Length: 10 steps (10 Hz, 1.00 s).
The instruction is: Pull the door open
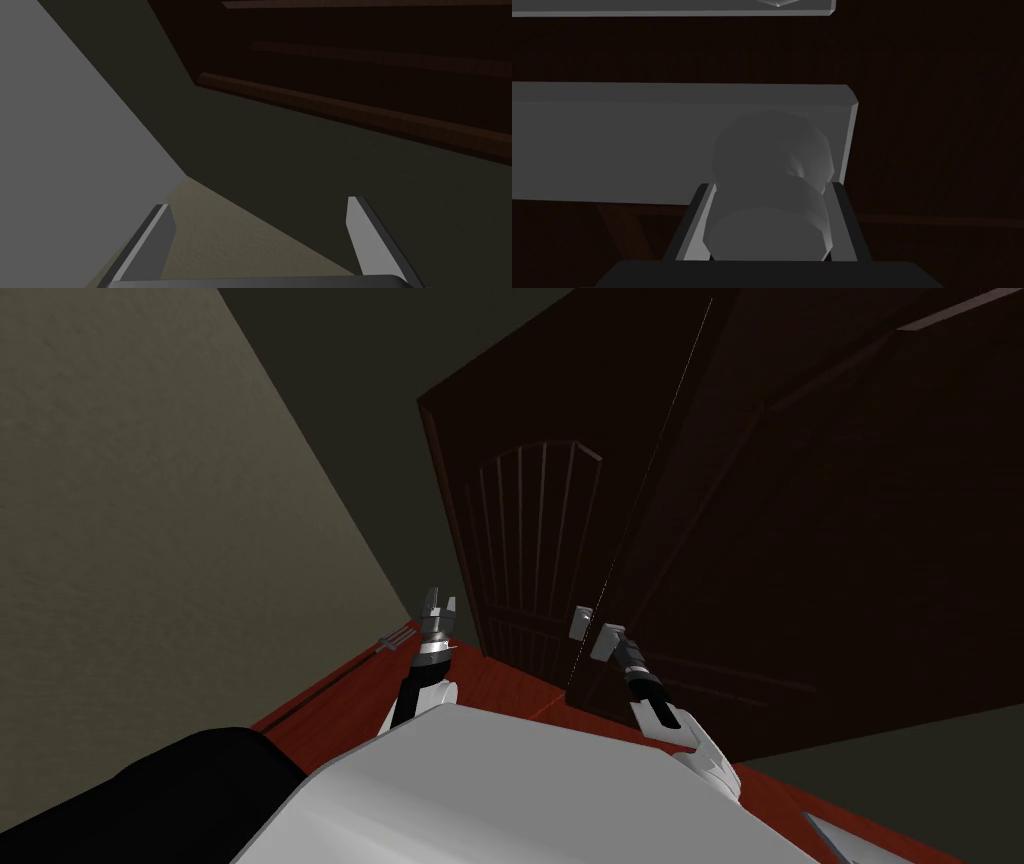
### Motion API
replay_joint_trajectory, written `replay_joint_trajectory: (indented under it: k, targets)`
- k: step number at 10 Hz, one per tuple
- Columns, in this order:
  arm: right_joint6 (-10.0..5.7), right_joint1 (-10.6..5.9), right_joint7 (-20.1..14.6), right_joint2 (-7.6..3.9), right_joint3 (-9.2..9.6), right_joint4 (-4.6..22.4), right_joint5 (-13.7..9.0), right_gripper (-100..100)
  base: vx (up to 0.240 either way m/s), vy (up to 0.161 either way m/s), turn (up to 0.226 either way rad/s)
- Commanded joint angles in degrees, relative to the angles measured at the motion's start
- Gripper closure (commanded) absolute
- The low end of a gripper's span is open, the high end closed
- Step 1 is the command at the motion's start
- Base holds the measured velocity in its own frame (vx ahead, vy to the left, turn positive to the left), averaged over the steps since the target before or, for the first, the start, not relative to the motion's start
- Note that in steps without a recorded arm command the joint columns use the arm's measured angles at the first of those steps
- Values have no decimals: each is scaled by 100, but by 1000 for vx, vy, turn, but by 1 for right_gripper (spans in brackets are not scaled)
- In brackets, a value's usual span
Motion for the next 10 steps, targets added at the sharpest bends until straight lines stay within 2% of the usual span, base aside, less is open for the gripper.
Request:
replay_joint_trajectory:
  k: [1,4,5,10]
  targets:
    - [32,99,9,-45,-98,69,-3,100,-188,-57,-51]
    - [21,181,-72,-136,-67,67,3,100,-188,-46,-41]
    - [-31,164,-115,-139,6,37,25,-100,-189,-35,72]
    - [-77,214,-379,-206,342,-192,127,-100,-190,-1,83]
